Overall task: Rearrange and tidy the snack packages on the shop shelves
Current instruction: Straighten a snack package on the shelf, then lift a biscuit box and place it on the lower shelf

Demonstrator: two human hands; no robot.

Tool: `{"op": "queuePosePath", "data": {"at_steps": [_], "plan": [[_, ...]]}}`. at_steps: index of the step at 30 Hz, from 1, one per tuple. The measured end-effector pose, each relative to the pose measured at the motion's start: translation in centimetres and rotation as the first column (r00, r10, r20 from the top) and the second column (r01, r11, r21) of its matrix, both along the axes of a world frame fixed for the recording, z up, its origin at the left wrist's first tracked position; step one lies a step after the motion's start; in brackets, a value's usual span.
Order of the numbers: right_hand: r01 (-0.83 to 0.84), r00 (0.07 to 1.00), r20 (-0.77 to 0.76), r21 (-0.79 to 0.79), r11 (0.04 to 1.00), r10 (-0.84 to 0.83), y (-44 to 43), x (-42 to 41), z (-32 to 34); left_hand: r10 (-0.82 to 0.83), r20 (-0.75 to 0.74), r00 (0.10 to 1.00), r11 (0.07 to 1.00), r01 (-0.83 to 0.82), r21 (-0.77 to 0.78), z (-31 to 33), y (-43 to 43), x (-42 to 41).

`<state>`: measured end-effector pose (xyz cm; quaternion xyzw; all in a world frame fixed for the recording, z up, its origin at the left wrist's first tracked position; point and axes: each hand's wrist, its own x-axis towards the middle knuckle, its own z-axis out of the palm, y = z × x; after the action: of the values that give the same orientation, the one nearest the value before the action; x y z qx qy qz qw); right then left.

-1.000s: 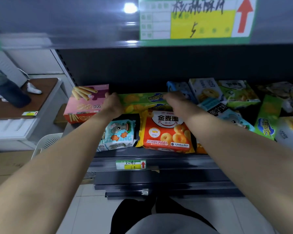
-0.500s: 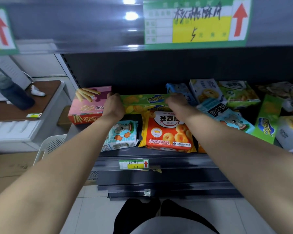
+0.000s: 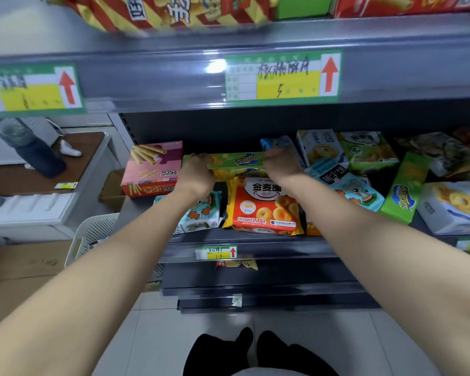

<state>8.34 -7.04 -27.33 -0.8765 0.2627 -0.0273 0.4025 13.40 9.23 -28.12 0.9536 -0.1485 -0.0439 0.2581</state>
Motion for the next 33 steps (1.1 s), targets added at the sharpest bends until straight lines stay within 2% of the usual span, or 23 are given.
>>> {"op": "queuePosePath", "data": {"at_steps": [5,12,19,27,33], "plan": [[-0.161,0.986,-0.045,-0.091,0.983,0.158,0.8,-3.4,1.5,-0.032,-0.011,0.999,0.999,0.032,-0.024,1.2,0.0,-3.7],[-0.249,0.965,0.065,-0.083,0.965,0.255,-0.7,-10.7,3.7,0.056,0.037,0.998,0.994,-0.052,-0.099,3.7,-0.9,-12.5],[-0.355,0.913,0.133,-0.211,0.911,0.387,-1.6,-17.3,7.6,0.098,0.132,0.986,0.986,-0.078,-0.144,7.6,-2.9,-20.4],[-0.332,0.835,0.32,-0.355,0.874,0.447,-3.4,-22.7,13.6,0.062,0.34,0.938,0.966,0.03,-0.258,14.7,-5.9,-26.4],[-0.226,0.783,0.465,-0.409,0.884,0.415,-5.3,-24.2,19.0,0.034,0.466,0.884,0.953,0.112,-0.283,20.4,-7.6,-27.2]]}}
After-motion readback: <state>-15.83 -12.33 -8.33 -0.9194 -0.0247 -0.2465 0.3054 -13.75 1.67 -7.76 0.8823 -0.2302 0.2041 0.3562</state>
